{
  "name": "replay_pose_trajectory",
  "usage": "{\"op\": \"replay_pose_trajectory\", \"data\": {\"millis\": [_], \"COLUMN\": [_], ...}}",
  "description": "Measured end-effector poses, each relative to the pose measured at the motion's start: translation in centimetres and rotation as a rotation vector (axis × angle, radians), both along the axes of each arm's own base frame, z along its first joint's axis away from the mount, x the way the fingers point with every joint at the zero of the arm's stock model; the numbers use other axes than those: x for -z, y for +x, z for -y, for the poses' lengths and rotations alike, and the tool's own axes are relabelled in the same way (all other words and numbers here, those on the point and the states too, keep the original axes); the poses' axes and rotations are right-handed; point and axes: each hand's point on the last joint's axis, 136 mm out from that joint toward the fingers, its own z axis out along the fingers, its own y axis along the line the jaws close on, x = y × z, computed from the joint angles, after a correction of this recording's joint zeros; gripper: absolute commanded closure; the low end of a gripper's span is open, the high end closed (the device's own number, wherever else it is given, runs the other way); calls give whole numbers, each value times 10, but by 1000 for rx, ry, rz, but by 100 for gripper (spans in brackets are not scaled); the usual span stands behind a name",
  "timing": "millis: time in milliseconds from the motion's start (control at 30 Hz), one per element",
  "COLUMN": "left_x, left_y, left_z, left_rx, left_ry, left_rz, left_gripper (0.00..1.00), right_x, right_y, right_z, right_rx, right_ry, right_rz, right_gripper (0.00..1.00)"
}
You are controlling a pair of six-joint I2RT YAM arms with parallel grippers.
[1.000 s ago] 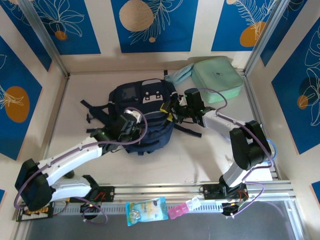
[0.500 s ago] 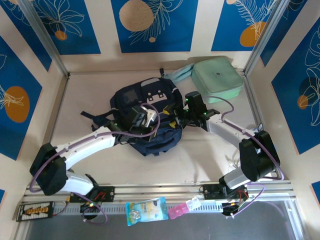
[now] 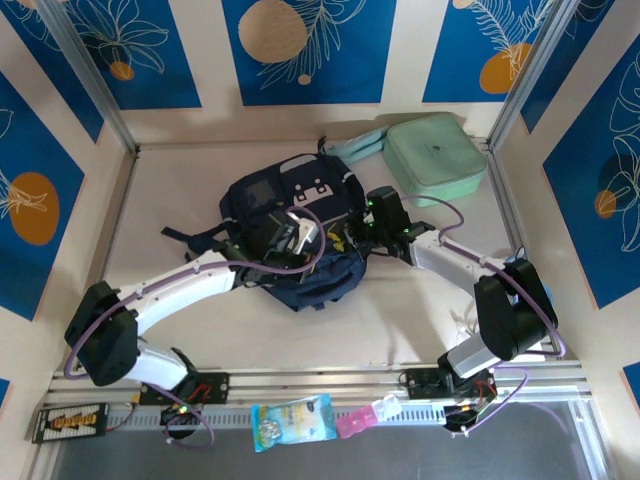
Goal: Pack the student bag
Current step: Rotate the student bag at the top-center of the table.
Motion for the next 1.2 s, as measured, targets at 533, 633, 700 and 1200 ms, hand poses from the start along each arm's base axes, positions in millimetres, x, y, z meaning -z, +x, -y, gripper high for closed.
{"op": "replay_pose_trajectory", "data": {"millis": [533, 633, 700, 1200], "left_x": [6, 17, 21, 24], "left_y": [-18, -15, -10, 32], "left_z": [-51, -68, -80, -121], "left_rx": [22, -15, -51, -20], "left_ry": [151, 199, 226, 270], "left_rz": [48, 27, 18, 68], "left_gripper": [100, 100, 100, 100], "right_x": [-30, -31, -31, -41], "right_y": [10, 11, 11, 13], "right_z": [23, 26, 26, 26], "right_rx": [-18, -17, -19, -61], "right_ry": [102, 108, 111, 126], "right_rz": [41, 40, 40, 73], "right_gripper": [88, 88, 88, 87]}}
